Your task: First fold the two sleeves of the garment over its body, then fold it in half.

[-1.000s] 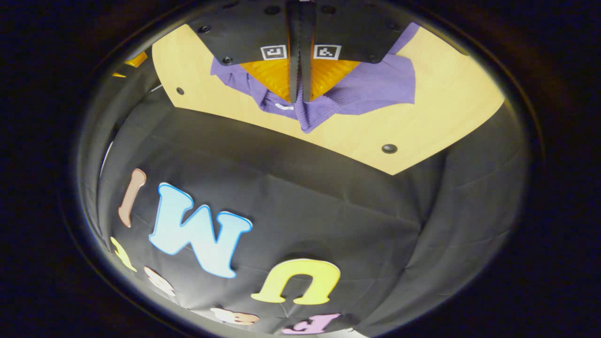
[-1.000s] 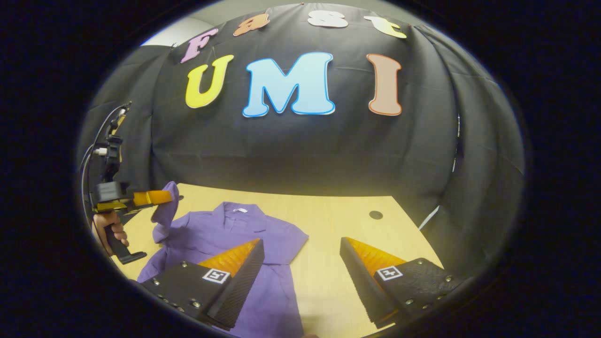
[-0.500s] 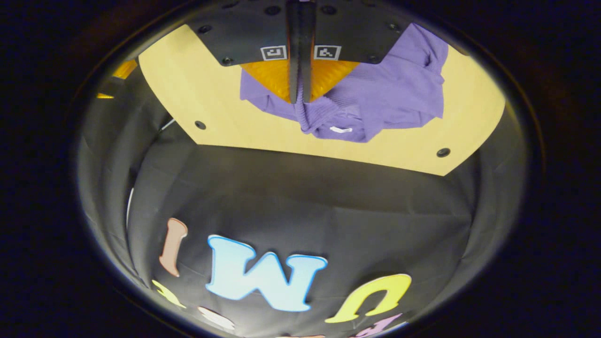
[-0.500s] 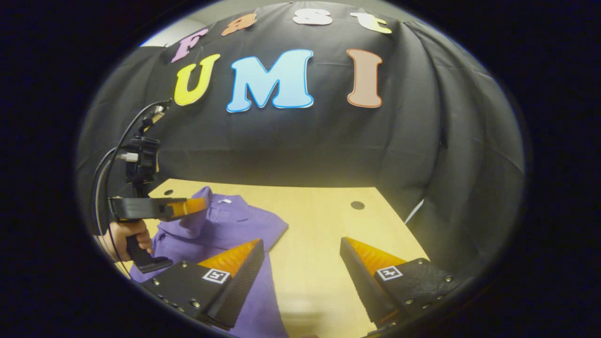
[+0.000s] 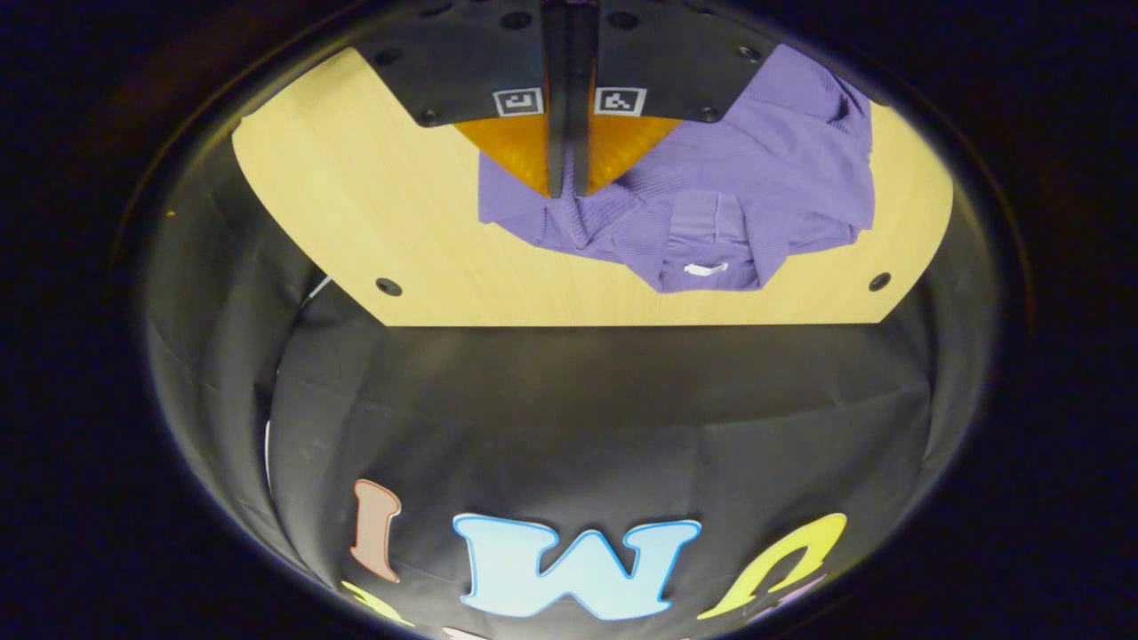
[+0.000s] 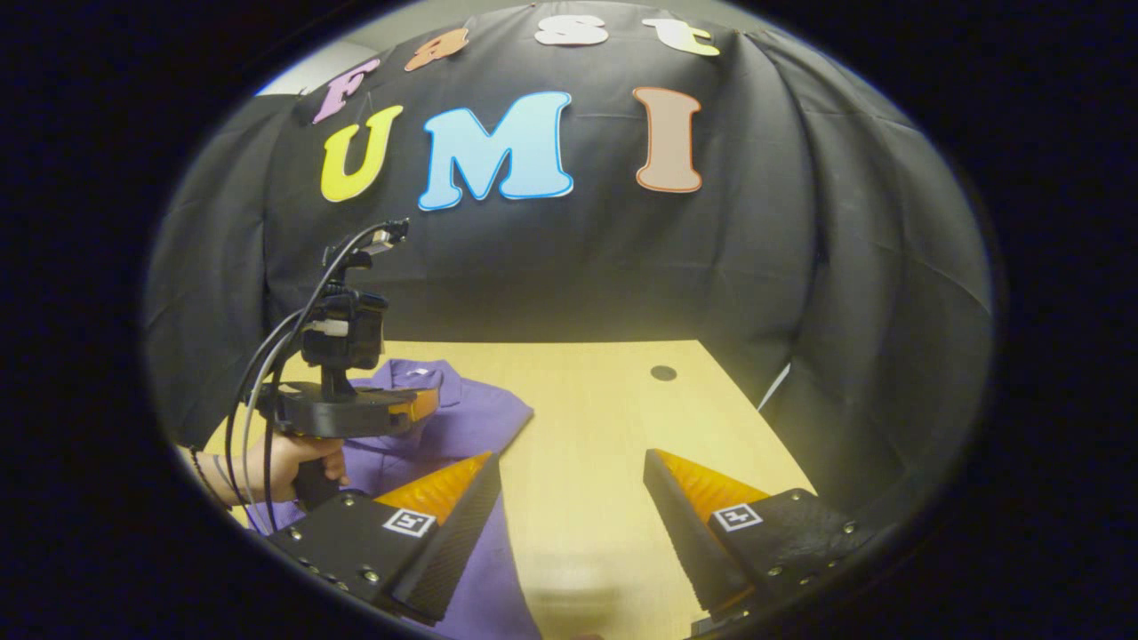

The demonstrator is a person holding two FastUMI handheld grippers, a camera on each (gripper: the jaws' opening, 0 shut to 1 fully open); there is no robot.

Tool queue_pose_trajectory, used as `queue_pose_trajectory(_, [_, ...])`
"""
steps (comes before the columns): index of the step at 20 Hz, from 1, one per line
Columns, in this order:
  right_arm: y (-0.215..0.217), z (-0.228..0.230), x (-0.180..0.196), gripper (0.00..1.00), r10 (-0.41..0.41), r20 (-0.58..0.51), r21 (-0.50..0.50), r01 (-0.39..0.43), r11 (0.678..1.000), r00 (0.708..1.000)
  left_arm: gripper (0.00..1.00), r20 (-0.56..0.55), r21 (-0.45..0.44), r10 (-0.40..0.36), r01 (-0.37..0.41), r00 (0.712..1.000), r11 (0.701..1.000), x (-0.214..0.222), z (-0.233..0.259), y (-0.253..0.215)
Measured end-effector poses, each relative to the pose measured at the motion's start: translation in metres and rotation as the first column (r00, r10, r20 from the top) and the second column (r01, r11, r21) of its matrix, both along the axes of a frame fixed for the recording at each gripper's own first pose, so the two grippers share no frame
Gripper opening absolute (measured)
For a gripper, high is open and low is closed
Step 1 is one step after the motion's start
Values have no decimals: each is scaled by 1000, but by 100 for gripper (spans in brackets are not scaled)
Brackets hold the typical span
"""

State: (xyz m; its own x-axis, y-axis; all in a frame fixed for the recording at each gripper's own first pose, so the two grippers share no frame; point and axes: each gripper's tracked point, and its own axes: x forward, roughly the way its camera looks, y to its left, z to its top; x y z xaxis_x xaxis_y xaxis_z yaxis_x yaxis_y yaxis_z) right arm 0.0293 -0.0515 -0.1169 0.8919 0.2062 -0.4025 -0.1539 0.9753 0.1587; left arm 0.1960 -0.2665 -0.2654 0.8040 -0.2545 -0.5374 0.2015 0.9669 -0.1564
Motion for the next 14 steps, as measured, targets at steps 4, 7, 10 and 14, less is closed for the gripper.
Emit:
queue_pose_trajectory(4, [0,-6,0,98,8,-4,7,-8,1000,1000,23,12,-35,-11,11,1000,999,-5,9,1])
queue_pose_trajectory(7, [3,-4,-9,97,18,2,-7,-18,1000,1000,44,29,-46,-7,8,1000,999,-13,19,7])
queue_pose_trajectory(10, [1,0,-13,97,8,24,-29,-7,1000,1000,85,41,-61,4,-2,999,998,-24,29,17])
queue_pose_trajectory(14, [9,0,-25,97,-13,28,-41,15,999,1000,94,85,-44,-5,9,996,999,-51,50,45])
